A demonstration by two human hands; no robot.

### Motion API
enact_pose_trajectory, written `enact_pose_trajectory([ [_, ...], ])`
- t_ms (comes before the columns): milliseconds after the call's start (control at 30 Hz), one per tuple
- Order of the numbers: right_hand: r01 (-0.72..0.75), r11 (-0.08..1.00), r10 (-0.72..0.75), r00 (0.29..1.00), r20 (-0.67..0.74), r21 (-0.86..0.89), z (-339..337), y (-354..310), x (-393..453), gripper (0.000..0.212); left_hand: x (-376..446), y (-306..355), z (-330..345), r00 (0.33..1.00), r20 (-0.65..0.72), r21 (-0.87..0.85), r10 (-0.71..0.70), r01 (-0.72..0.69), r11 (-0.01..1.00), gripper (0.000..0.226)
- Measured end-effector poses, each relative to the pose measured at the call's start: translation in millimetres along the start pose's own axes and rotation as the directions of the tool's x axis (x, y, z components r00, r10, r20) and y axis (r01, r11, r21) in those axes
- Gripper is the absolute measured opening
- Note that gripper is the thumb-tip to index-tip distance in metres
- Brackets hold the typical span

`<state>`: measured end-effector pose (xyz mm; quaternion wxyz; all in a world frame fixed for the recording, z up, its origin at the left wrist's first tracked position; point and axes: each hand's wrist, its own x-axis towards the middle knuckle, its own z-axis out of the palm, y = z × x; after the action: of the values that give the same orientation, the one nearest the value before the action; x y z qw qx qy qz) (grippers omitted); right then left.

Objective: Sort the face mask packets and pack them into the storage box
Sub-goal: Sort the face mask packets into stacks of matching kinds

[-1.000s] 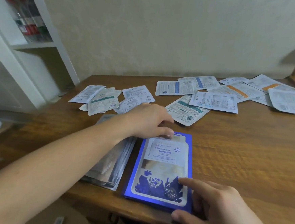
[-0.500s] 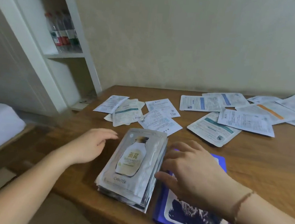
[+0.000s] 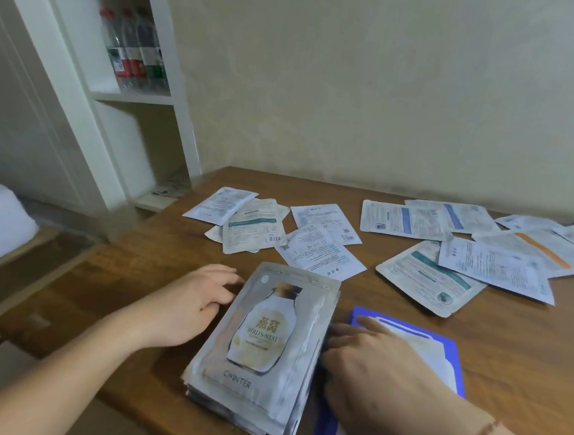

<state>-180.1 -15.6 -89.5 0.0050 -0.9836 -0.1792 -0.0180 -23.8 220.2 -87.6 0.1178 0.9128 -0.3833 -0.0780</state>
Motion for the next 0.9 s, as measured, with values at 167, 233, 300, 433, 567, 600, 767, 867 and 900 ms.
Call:
enact_pose_trajectory([
  [167,-0.019,1.0,0.019,1.0,-0.016,0.012,-0.3,5.8,-1.5,0.026,1.1,-2.2,-4.0,0.998,0.054,0.018,0.01,-0.011,1.0,0.05],
  [233,-0.012,0.999,0.01,0.999,0.036,0.052,-11.3,14.7,-2.3,0.031,3.4,-9.0,-11.1,0.996,0.089,0.072,-0.005,-0.002,0.997,0.049],
  [300,-0.064,0.992,0.064,0.998,-0.001,0.109,-24.9,31.8,-6.4,0.03,9.5,-12.6,-21.3,0.999,0.016,0.107,-0.029,0.027,0.994,0.044],
  [433,-0.241,0.938,0.26,0.965,-0.046,0.251,-39.9,81.9,-17.0,0.026,36.8,-2.8,-43.2,0.979,-0.203,0.054,-0.016,0.028,0.998,0.031],
  [567,-0.535,0.84,0.542,0.833,-0.111,0.089,-19.8,165.4,-33.5,0.041,83.1,30.1,-56.3,0.994,-0.105,0.047,0.035,-0.031,0.998,0.022],
  [600,-0.626,0.779,0.624,0.773,-0.112,0.024,-14.2,188.5,-42.0,0.05,96.0,42.9,-58.2,0.997,-0.057,0.064,0.048,-0.044,0.997,0.021],
  [767,-0.821,0.564,0.81,0.571,0.129,0.092,7.8,256.2,-87.0,0.077,163.9,116.6,-59.7,0.949,0.312,0.175,0.031,-0.089,0.98,0.043],
  [867,-0.785,0.615,0.773,0.62,0.135,0.077,13.1,242.5,-97.4,0.078,203.4,166.9,-47.5,0.876,0.481,0.264,0.029,-0.176,0.948,0.058],
  [900,-0.774,0.631,0.763,0.633,0.133,0.063,12.5,234.2,-99.2,0.079,215.0,186.0,-41.5,0.856,0.516,0.274,0.031,-0.2,0.941,0.066],
])
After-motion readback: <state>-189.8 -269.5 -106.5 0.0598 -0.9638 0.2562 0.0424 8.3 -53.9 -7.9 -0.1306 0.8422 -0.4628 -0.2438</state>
